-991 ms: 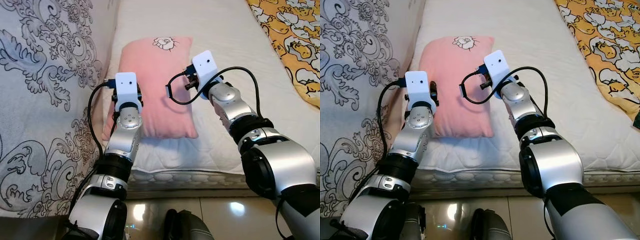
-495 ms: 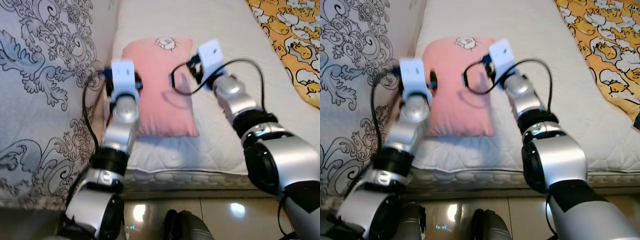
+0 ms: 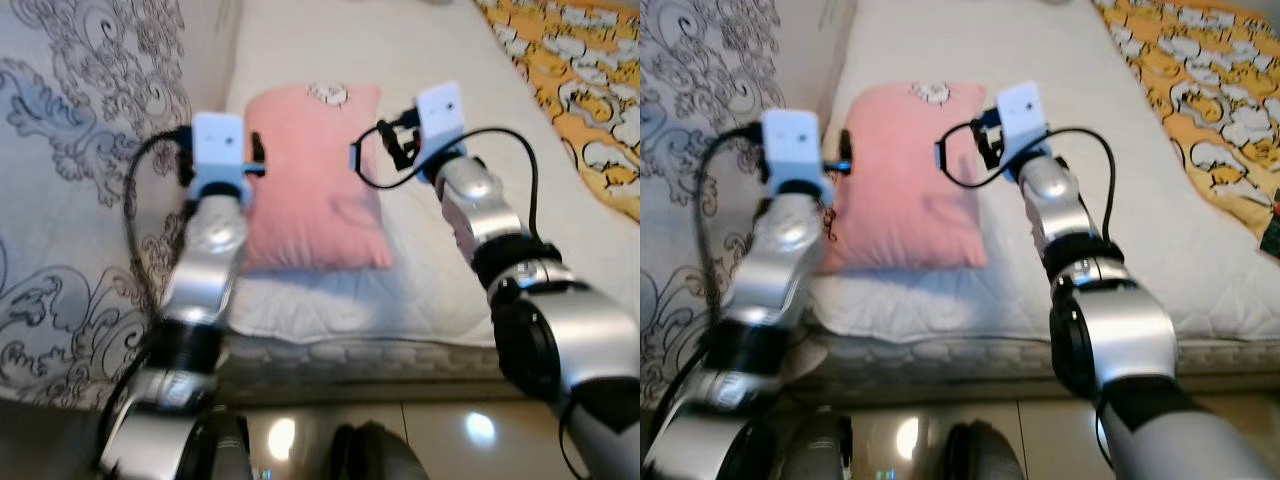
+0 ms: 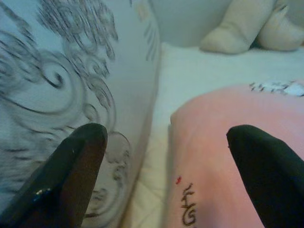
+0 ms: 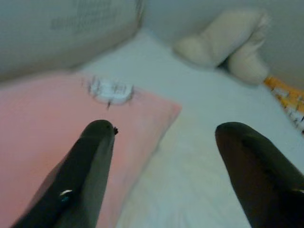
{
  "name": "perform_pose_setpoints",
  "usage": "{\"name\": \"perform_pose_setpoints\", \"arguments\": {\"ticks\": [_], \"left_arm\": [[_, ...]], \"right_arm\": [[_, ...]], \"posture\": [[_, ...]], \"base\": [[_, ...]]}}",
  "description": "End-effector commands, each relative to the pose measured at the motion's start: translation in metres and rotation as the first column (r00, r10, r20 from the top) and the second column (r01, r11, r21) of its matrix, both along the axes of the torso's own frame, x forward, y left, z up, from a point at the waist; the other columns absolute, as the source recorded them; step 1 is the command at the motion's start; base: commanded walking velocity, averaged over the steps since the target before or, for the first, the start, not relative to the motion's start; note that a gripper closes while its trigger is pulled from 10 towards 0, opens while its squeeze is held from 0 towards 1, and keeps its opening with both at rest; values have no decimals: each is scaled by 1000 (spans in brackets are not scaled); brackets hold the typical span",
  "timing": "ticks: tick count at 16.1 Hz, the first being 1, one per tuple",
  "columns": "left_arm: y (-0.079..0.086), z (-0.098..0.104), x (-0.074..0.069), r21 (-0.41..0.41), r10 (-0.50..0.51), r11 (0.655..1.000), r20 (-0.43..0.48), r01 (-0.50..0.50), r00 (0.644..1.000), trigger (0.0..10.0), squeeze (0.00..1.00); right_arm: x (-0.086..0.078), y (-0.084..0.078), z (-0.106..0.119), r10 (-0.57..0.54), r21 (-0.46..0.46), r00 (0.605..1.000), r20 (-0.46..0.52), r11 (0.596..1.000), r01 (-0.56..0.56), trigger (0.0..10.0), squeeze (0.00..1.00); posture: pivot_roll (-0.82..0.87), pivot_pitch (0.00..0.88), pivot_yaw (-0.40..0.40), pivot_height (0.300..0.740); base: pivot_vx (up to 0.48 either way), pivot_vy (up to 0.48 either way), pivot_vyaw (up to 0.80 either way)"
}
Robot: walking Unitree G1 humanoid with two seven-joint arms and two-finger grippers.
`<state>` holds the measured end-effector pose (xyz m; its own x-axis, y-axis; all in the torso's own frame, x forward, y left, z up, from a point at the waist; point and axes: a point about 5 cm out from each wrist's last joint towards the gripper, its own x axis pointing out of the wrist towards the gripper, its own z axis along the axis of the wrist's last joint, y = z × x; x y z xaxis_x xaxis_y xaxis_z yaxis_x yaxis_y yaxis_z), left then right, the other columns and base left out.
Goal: Clean up the room
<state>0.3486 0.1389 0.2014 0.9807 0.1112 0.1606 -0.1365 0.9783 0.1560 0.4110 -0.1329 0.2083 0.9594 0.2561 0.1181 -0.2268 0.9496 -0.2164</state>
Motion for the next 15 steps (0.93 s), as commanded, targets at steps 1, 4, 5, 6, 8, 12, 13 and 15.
{"name": "perform_pose_setpoints", "arguments": {"ticks": [1,4,5,6,8,12,13,15], "left_arm": [[-6,0,-5,18,-46,999,-4,46,999,10000,1000],[25,-9,-24,27,-68,997,-12,69,998,10000,1000],[38,-14,-36,21,-64,998,-25,64,998,10000,1000],[41,-18,-44,25,-73,997,-30,74,997,10000,1000],[35,-25,-62,21,-145,989,-47,146,988,10000,1000],[43,-41,-86,3,-124,992,-73,125,990,10000,1000],[46,-43,-89,4,-110,994,-74,111,991,10000,1000],[49,-52,-91,22,-83,996,-92,86,992,10000,0]], "right_arm": [[-1,-7,7,-23,44,998,57,999,20,10000,1000],[-21,-21,-11,-92,112,988,125,991,78,10000,1000],[-40,-26,-25,-137,155,983,124,981,117,10000,1000],[-55,-30,-34,-168,183,979,115,972,146,10000,1000],[-90,-31,-60,-221,214,973,62,955,204,10000,1000],[-135,-37,-90,-245,190,969,13,952,238,10000,1000],[-142,-37,-94,-249,189,968,-4,951,245,10000,1000],[-158,-33,-101,-230,179,967,-105,952,246,10000,922]], "posture": [[170,18,-114,710],[161,0,-110,710],[149,0,-107,710],[144,0,-108,710],[129,0,-100,710],[101,0,-77,710],[99,0,-77,710],[91,0,-83,710]], "base": [[0,0,0],[0,0,0],[0,0,0],[0,0,0],[0,0,0],[0,0,0],[0,0,0],[0,0,0]]}}
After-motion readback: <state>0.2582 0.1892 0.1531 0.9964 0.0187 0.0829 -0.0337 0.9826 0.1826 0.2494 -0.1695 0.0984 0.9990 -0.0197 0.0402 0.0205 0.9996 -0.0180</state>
